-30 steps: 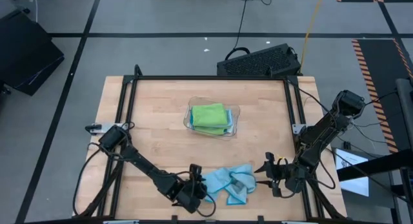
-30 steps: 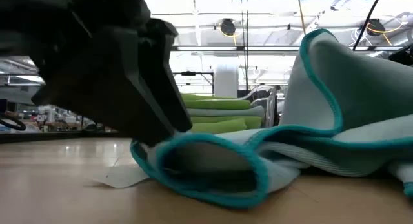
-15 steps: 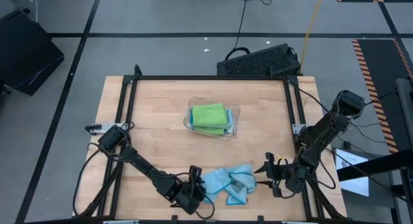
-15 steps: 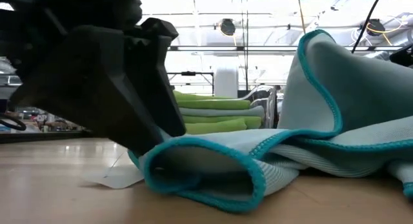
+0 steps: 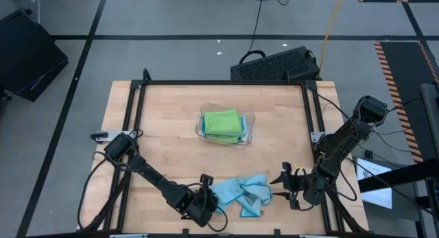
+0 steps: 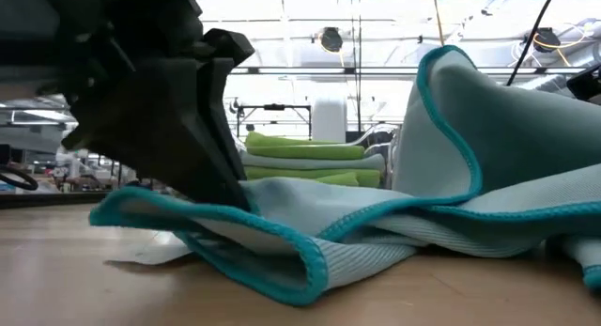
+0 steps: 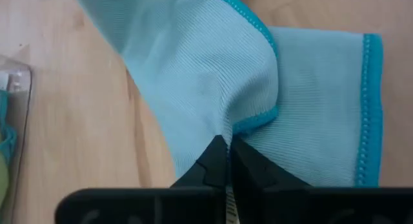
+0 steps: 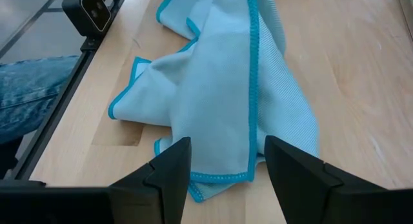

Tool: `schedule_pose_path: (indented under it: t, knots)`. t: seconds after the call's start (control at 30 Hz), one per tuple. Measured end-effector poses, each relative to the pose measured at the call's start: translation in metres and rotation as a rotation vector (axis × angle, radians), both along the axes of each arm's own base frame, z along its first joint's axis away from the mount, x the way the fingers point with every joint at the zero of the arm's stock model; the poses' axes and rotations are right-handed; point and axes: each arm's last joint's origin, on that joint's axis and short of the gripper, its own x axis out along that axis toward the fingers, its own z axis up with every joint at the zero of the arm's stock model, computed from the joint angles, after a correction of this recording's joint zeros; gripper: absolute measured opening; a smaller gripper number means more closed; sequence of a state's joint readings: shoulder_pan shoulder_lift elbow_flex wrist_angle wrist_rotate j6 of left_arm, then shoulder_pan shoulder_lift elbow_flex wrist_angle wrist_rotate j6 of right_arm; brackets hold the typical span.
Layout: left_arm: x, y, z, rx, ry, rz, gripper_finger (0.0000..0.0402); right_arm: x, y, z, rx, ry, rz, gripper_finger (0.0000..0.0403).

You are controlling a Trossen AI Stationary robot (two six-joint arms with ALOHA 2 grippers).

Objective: Fold microfiber towels
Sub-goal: Fold the blue microfiber cloth

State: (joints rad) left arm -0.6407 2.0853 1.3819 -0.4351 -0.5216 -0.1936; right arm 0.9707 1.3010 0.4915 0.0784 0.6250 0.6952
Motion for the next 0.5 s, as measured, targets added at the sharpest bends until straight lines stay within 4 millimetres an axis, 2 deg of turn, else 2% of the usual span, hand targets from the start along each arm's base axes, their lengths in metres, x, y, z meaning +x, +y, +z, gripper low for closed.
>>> schedule_pose_path:
  t: [0.13, 0.3, 0.5]
  knots:
    - [-0.001, 0.002, 0.018, -0.024, -0.053, 0.037, 0.0015, 0.0, 0.0, 0.0, 0.0, 0.0, 0.0, 0.0189]
    - [-0.007, 0.008, 0.057, -0.049, -0.166, 0.084, 0.0006, 0.0, 0.0, 0.0, -0.007, -0.006, -0.004, 0.0189]
    - [-0.015, 0.018, 0.101, -0.071, -0.307, 0.135, 0.0018, 0.0, -0.001, 0.0, -0.019, -0.019, -0.017, 0.0189]
